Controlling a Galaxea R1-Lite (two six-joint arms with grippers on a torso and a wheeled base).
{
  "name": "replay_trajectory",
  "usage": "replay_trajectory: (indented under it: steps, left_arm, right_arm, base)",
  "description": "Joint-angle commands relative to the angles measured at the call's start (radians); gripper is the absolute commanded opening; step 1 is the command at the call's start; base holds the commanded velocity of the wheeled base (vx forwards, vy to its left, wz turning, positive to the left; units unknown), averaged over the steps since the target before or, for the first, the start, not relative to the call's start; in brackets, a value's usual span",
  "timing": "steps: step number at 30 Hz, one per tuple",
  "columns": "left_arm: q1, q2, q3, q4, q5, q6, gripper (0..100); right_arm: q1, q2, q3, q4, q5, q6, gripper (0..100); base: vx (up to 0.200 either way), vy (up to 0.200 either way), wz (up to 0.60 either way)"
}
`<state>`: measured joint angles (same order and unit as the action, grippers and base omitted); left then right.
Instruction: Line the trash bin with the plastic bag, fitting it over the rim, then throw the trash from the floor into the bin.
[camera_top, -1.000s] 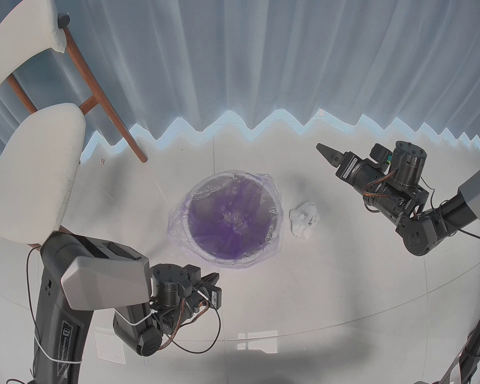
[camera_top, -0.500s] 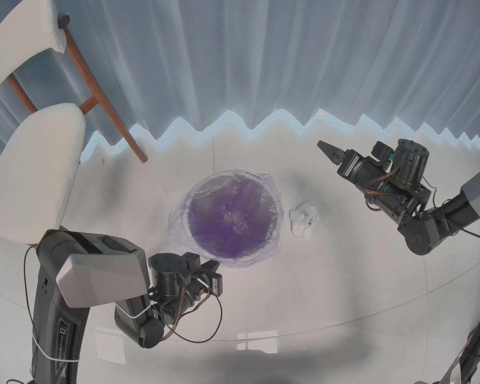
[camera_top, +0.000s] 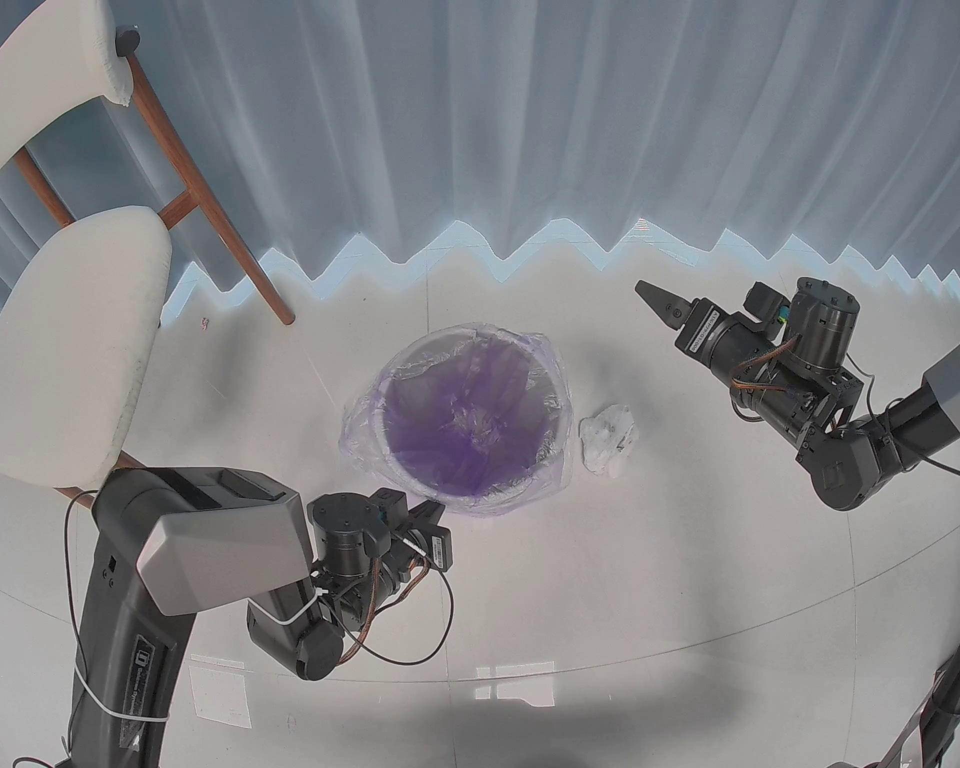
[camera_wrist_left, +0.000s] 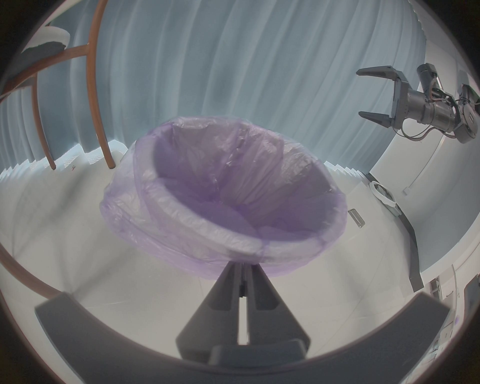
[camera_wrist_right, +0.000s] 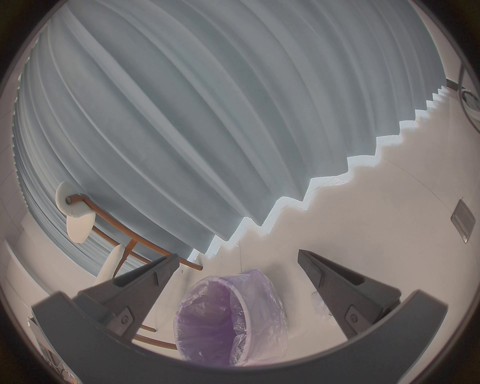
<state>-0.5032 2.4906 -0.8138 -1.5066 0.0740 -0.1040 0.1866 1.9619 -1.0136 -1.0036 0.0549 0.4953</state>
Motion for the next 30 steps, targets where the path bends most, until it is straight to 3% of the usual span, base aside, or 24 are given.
replay_trajectory:
  steps: [1, 13, 21, 25, 27, 30]
  left_arm:
    - [0.020, 0.051, -0.045, 0.000, -0.002, 0.000, 0]
    - [0.058, 0.082, -0.093, 0.055, -0.008, -0.006, 0]
    - [0.064, 0.077, -0.143, 0.167, -0.008, -0.048, 0]
    - [0.048, 0.063, -0.085, 0.152, -0.008, -0.074, 0]
    - [0.028, -0.001, 0.064, 0.062, -0.013, -0.075, 0]
    - [0.015, -0.018, 0.136, -0.012, -0.011, -0.071, 0]
  right_arm:
    - [0.001, -0.001, 0.001, -0.001, 0.002, 0.000, 100]
    - [0.002, 0.002, 0.006, -0.001, 0.000, 0.000, 100]
    - [0.002, 0.009, 0.003, -0.001, 0.000, 0.000, 100]
    - [0.001, 0.009, 0.001, -0.001, 0.002, 0.000, 100]
    - [0.001, 0.006, 0.001, 0.000, 0.002, 0.000, 100]
    - [0.001, 0.006, 0.001, 0.000, 0.003, 0.000, 100]
  base:
    - [0.000, 0.000, 0.00]
    - [0.000, 0.000, 0.00]
    - [0.000, 0.000, 0.00]
    - [0.000, 0.000, 0.00]
    - [0.000, 0.000, 0.00]
    - [0.000, 0.000, 0.00]
